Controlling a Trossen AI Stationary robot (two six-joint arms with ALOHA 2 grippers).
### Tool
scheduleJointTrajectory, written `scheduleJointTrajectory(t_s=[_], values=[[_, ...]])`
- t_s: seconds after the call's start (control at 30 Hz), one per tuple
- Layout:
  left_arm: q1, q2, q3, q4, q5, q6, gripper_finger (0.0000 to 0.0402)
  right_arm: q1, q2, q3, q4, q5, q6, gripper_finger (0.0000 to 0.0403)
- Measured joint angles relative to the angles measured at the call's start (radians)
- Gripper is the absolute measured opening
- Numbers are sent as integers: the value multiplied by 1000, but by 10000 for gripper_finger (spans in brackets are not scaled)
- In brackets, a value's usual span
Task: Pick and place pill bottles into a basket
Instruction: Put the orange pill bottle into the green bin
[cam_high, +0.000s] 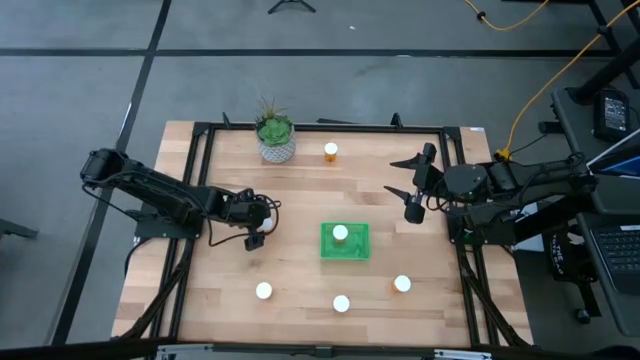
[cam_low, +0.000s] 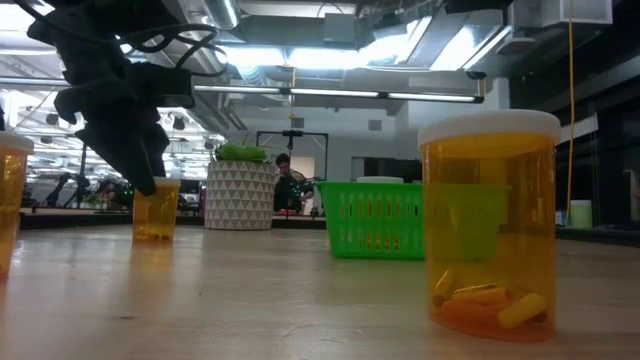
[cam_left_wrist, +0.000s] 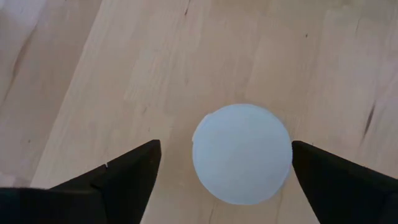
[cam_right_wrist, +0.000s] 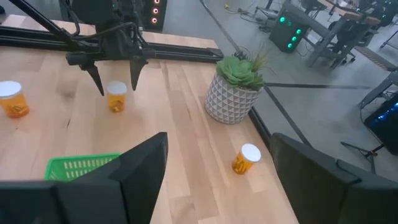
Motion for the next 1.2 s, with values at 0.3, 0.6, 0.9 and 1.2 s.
scheduleJointTrajectory(t_s=[0.3, 0.6, 0.9, 1.2], values=[[0, 0, 0, 0, 6, 0, 303, 0, 0, 0, 0, 0, 0, 287], [0, 0, -1, 28, -1, 6, 280, 0, 0, 0, 0, 0, 0, 287], [0, 0, -1, 36, 22, 11, 257, 0, 0, 0, 0, 0, 0, 287], [0, 0, -1, 37, 38, 11, 230, 0, 0, 0, 0, 0, 0, 287]])
